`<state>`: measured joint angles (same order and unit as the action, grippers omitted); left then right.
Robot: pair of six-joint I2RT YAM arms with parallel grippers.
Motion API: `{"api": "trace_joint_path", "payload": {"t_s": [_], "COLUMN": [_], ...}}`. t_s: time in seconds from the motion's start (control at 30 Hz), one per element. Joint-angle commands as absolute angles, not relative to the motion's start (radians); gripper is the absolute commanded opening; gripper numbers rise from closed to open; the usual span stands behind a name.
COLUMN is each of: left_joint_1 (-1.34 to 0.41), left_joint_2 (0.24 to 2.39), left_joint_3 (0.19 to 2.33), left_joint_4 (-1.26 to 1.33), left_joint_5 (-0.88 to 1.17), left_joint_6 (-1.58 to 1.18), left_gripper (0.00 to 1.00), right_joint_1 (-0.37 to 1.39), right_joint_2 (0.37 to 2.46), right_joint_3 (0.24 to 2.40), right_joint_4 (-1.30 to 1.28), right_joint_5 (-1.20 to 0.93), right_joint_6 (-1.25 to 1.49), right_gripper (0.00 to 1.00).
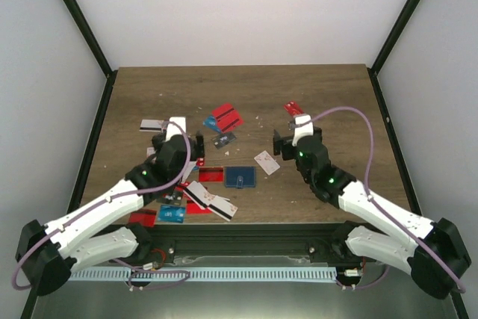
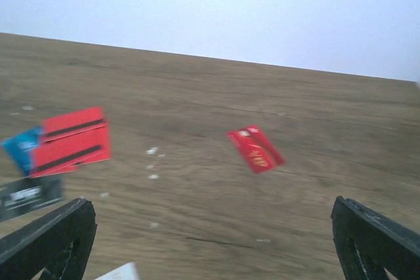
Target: Put the credit cards into the card holder
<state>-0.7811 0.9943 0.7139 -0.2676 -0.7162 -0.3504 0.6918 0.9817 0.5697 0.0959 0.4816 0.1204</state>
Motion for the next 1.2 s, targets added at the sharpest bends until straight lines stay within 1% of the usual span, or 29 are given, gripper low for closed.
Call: {"api": "trace_joint_path", "payload": {"t_s": [0.0, 0.07, 0.1, 0.17, 0.23, 0.37, 0.47, 0.6, 0.67, 0.73, 0.87, 1.0, 1.07, 1.1, 1.13, 1.17], "left_joint_1": [-0.741, -0.691, -0.659, -0.585, -0.525, -0.448, -0.392, -0.294, -0.258, -0.219, -0.117, -0.059, -0.048, -0.031, -0.013, -0.005], "left_joint_2": [0.867, 0.809, 0.794, 0.793, 0.812, 0.851, 0.886, 0.993, 1.042, 1.089, 1.167, 1.284, 1.361, 1.440, 1.538, 1.605], "left_joint_3": [0.449, 0.332, 0.287, 0.246, 0.234, 0.183, 0.148, 0.100, 0.119, 0.123, 0.131, 0.158, 0.191, 0.194, 0.198, 0.202], "left_joint_4": [0.143, 0.307, 0.362, 0.389, 0.401, 0.519, 0.615, 0.763, 0.778, 0.847, 0.960, 1.102, 1.150, 1.229, 1.315, 1.409], "left_joint_5": [-0.957, -0.952, -0.955, -0.956, -0.941, -0.888, -0.831, -0.722, -0.679, -0.629, -0.475, -0.357, -0.318, -0.290, -0.274, -0.266], "left_joint_6": [-0.125, -0.062, -0.051, -0.059, -0.061, -0.057, -0.060, -0.073, -0.063, -0.050, -0.057, -0.068, -0.023, -0.028, -0.040, -0.019], "left_gripper": [1.00, 1.00, 1.00, 1.00, 1.00, 1.00, 0.99, 1.00, 1.00, 1.00, 1.00, 1.00, 0.99, 0.99, 0.99, 0.98], "right_joint_1": [0.634, 0.611, 0.607, 0.589, 0.539, 0.445, 0.373, 0.289, 0.271, 0.265, 0.248, 0.203, 0.154, 0.125, 0.082, 0.043], "right_joint_2": [0.987, 1.052, 1.080, 1.086, 1.073, 1.049, 1.071, 1.154, 1.212, 1.253, 1.333, 1.420, 1.494, 1.499, 1.490, 1.520], "right_joint_3": [0.597, 0.659, 0.658, 0.573, 0.459, 0.261, 0.220, 0.204, 0.186, 0.217, 0.219, 0.232, 0.226, 0.240, 0.243, 0.230], "right_joint_4": [0.251, 0.160, 0.166, 0.308, 0.458, 0.752, 0.792, 0.824, 0.909, 0.895, 1.040, 1.174, 1.275, 1.242, 1.211, 1.272], "right_joint_5": [0.670, 0.740, 0.764, 0.759, 0.681, 0.542, 0.480, 0.395, 0.348, 0.318, 0.290, 0.194, 0.155, 0.143, 0.062, 0.005], "right_joint_6": [0.093, 0.196, 0.203, 0.139, 0.089, 0.006, -0.004, 0.025, 0.010, -0.010, -0.045, -0.082, -0.064, -0.023, 0.004, 0.032], "right_gripper": [1.00, 1.00, 1.00, 1.00, 1.00, 1.00, 1.00, 1.00, 1.00, 1.00, 1.00, 1.00, 1.00, 1.00, 1.00, 1.00]}}
